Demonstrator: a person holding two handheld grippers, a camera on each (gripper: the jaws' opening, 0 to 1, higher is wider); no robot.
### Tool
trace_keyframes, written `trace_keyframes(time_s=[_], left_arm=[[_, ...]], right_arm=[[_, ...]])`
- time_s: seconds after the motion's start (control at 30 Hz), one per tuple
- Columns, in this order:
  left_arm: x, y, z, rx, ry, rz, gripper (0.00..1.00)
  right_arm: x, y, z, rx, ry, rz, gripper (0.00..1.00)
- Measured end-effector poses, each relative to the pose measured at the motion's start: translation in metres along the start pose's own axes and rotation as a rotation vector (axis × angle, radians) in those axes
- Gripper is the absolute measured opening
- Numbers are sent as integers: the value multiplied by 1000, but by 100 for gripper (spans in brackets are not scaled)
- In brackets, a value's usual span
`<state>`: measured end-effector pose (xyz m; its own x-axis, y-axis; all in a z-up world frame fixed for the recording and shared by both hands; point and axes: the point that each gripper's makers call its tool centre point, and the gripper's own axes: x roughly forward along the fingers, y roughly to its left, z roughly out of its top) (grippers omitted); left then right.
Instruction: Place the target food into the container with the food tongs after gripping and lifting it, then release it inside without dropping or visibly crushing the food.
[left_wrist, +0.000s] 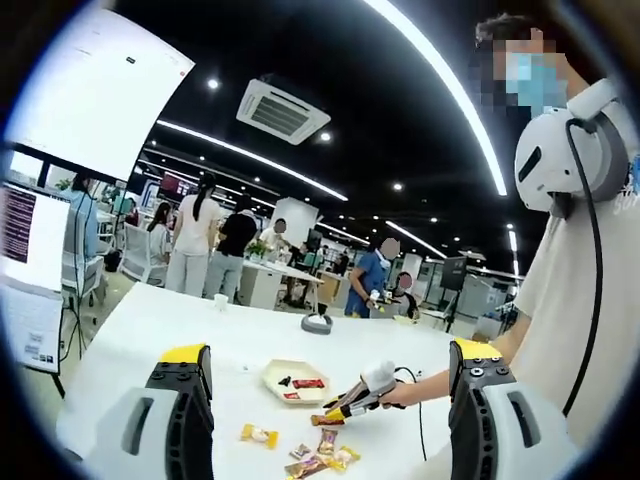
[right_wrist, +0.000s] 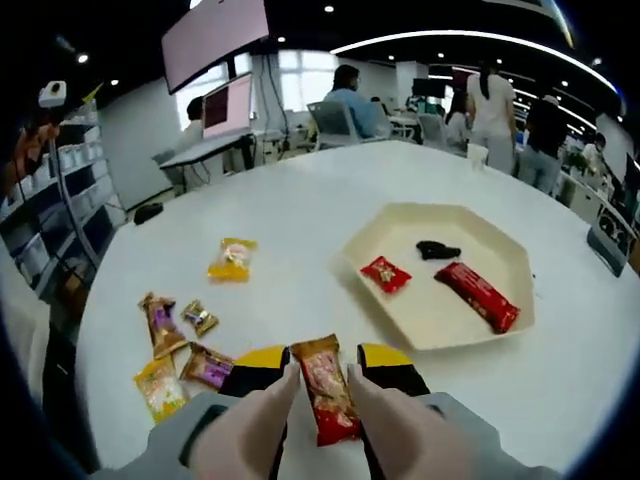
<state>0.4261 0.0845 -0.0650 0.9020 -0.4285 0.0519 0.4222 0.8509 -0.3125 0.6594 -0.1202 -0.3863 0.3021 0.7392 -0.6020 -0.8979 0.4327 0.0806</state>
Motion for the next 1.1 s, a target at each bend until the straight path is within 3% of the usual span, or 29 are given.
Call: trace_keyframes(time_s=[0.13,0.17,0.27,0.4,0.63,0.9,1.1], left_arm=[[0,2,-3,-7,8,9,99],[1,2,-3,-8,8,8,99],[4,0,-3,-3,11,0,99],[9,-2,-2,-11,1,-7,99],[14,-13,-15,-11,52,-40,99],[18,-12,-14,-32,22,-44,99],[25,-19,-19,-30,42,-70,98]], right_arm=[[8,2,-9,45,47,3,26],[9,2,-10,47,39,2,25],[3,-8,-6,168,-22,-30,24],[2,-4,-7,94,-40,-30,23],[5,-3,-7,104,-19,-118,22],[6,-5,-6,130,-3,-155,21],[6,-6,-7,142,-7,-172,21]])
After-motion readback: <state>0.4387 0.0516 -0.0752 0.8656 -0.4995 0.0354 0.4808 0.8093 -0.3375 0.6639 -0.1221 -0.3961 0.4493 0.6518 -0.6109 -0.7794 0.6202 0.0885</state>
